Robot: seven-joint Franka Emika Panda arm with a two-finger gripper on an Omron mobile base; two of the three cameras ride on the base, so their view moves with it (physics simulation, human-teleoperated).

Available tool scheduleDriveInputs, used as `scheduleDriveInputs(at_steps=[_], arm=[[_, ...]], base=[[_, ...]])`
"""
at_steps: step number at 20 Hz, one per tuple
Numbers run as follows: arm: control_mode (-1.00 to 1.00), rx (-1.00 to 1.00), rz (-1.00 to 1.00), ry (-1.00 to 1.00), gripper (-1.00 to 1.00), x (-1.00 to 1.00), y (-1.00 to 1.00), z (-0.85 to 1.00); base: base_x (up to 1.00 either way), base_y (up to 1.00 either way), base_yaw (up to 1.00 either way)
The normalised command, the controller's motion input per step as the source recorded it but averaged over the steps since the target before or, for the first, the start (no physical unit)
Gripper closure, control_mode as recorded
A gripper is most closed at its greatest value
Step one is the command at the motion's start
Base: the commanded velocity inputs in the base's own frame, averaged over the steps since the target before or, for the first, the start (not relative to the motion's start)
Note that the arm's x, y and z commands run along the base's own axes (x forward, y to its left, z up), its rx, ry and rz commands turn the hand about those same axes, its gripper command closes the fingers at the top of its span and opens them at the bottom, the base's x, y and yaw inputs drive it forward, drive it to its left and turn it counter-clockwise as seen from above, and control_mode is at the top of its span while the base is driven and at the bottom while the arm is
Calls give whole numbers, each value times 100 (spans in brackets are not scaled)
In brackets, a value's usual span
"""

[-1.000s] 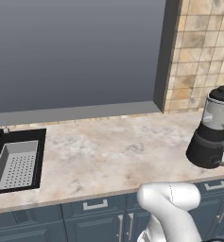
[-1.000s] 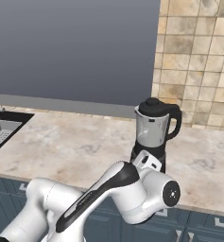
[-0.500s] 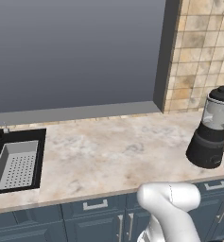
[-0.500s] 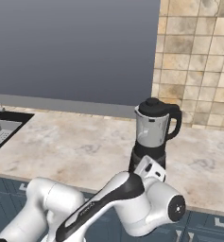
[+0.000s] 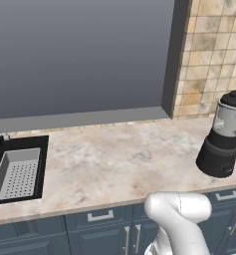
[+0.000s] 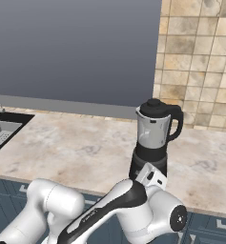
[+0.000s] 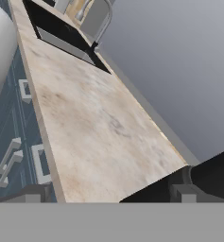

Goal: Grab the lime and lemon from the fridge, place them in the blender, close the lid, and turn on the blender to create a marinade.

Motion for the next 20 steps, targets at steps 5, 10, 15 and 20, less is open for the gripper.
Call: scheduleDriveInputs(at_steps=[5,10,15,20], arm=[[-100,0,0,0,-100,5,-2,-1],[-100,0,0,0,-100,7,-5,0],[-100,0,0,0,-100,9,-6,0],[-100,0,0,0,-100,14,-6,0]], base=[[0,0,0],[0,0,0],[0,0,0],[0,0,0]])
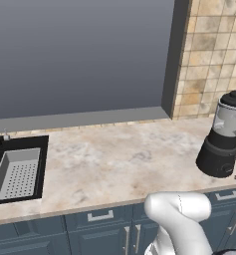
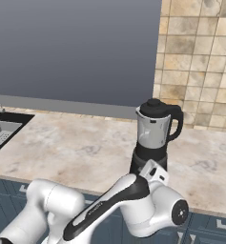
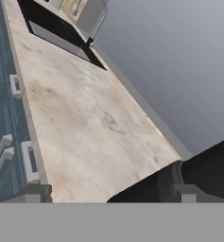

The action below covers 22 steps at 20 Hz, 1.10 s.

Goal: Grab the lime and lemon from the fridge, place them in the blender, close the lid, and turn on the blender to create a marinade.

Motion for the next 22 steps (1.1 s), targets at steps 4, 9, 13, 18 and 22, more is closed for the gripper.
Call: scheduleDriveInputs(at_steps=[4,9,13,18,22], arm=[[-100,0,0,0,-100,9,-8,-2],[-100,0,0,0,-100,10,-5,-6],[-100,0,0,0,-100,10,-4,-6],[-100,0,0,0,-100,11,0,-11],[-100,0,0,0,-100,10,-1,-12]], base=[[0,0,0],[0,0,0],[0,0,0],[0,0,0],[0,0,0]])
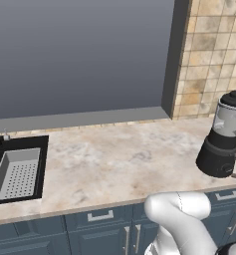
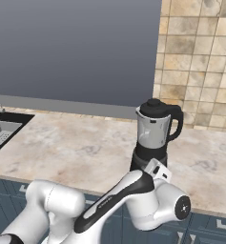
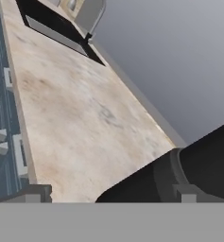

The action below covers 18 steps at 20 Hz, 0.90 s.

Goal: Grab the lime and lemon from the fridge, place them in the blender, close the lid, and turn on the blender to create a marinade.

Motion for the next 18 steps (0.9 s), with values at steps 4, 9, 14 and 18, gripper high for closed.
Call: scheduleDriveInputs(at_steps=[4,9,14,18], arm=[[-100,0,0,0,-100,12,-2,-6],[-100,0,0,0,-100,13,-6,-7],[-100,0,0,0,-100,14,-10,-12],[-100,0,0,0,-100,15,-10,-12]], base=[[0,0,0],[0,0,0],[0,0,0],[0,0,0]])
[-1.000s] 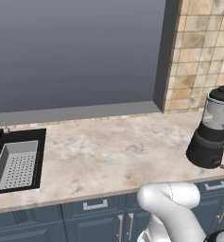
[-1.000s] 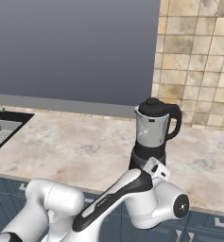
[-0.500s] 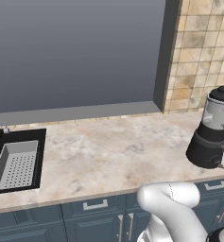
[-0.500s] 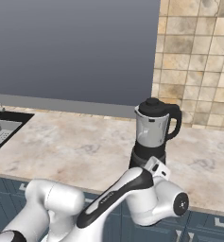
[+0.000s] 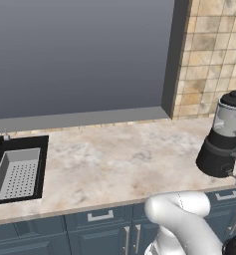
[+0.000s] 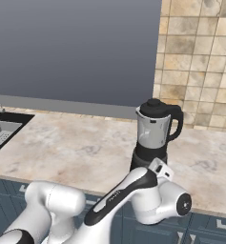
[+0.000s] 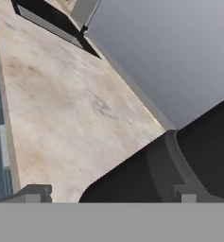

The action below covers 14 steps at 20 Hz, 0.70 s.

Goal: Grab the lime and lemon from the fridge, place them in the blender, close the lid, and turn on the blender to create a marinade.

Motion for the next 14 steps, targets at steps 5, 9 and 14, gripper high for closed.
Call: scheduleDriveInputs(at_steps=[5,9,14], arm=[[-100,0,0,0,-100,15,-10,-11],[-100,0,0,0,-100,14,-9,-13],[-100,0,0,0,-100,13,-9,-16]], base=[[0,0,0],[0,0,0],[0,0,0]])
